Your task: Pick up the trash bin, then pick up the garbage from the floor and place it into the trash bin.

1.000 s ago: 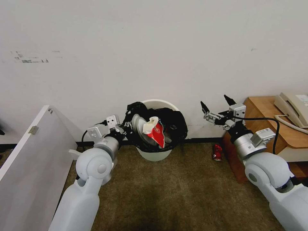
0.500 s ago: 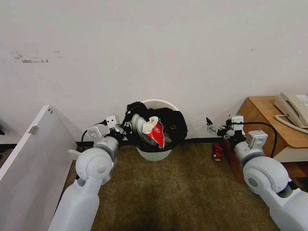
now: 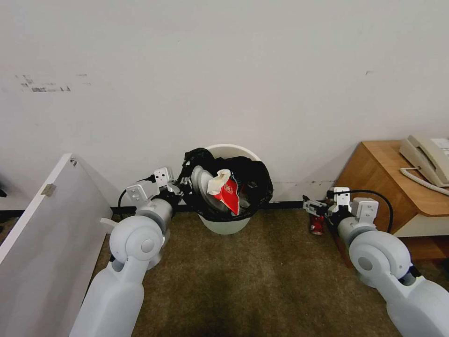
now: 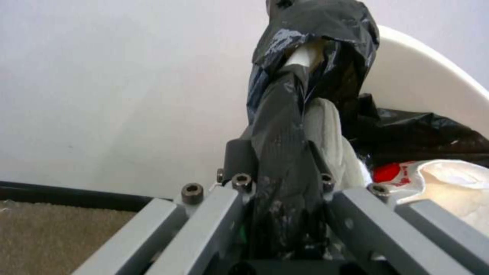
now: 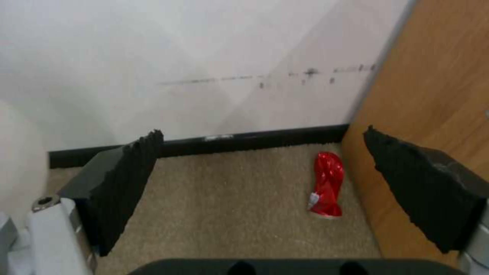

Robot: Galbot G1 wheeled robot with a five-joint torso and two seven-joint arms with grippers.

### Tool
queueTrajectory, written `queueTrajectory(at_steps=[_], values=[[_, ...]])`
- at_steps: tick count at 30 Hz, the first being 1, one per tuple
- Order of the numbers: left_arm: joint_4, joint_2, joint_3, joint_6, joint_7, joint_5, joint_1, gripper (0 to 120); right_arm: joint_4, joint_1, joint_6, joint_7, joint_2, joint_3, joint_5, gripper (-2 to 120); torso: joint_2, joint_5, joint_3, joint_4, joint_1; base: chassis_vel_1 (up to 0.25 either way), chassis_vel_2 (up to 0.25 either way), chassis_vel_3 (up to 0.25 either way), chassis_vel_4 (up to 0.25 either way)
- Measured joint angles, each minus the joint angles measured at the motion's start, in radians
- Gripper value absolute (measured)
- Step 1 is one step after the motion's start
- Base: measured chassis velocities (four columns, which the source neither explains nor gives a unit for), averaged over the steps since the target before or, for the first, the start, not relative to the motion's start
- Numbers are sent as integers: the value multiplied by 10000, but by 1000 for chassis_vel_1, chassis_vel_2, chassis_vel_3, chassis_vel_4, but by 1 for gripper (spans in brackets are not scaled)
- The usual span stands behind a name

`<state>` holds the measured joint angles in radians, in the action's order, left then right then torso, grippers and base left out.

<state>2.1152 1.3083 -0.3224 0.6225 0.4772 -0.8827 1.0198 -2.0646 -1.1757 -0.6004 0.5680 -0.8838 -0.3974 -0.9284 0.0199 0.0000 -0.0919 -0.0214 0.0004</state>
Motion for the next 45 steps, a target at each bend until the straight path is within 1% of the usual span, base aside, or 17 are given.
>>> queueTrajectory(at_steps=[12, 15, 20, 22, 29, 34, 45], values=[[87, 14, 2, 0, 0, 21, 123, 4, 1419, 439, 138, -218, -378, 299, 136, 100, 0, 0, 0, -1, 0, 0, 0, 0, 0], [97, 19, 7, 1, 0, 35, 135, 4, 2029, 747, 276, -411, -592, 515, 302, 100, 0, 0, 0, 0, 0, 0, 0, 0, 0], [127, 8, 5, 0, 0, 37, 156, 4, 2546, 976, 420, -612, -770, 649, 532, 100, 0, 0, 0, 1, 0, 0, 0, 0, 0], [150, -21, -32, 0, -2, 33, 160, 4, 3115, 1180, 575, -852, -917, 709, 734, 100, -1, 0, 0, 0, 0, 0, 0, 0, 0], [167, -35, -57, 0, -5, 30, 169, 4, 3728, 1396, 709, -1042, -1131, 730, 919, 100, 0, 0, 0, 0, 0, 0, 0, 0, 0], [214, -36, -74, 0, -10, 30, 201, 4, 4497, 1623, 892, -1238, -1425, 773, 1167, 100, 0, 0, 0, 0, 0, 0, 0, 0, 0], [294, -64, -133, -7, -18, 52, 316, 4, 5560, 1802, 1275, -1628, -1698, 676, 1613, 100, 0, 0, 0, -1, 0, 0, 0, 0, 0]])
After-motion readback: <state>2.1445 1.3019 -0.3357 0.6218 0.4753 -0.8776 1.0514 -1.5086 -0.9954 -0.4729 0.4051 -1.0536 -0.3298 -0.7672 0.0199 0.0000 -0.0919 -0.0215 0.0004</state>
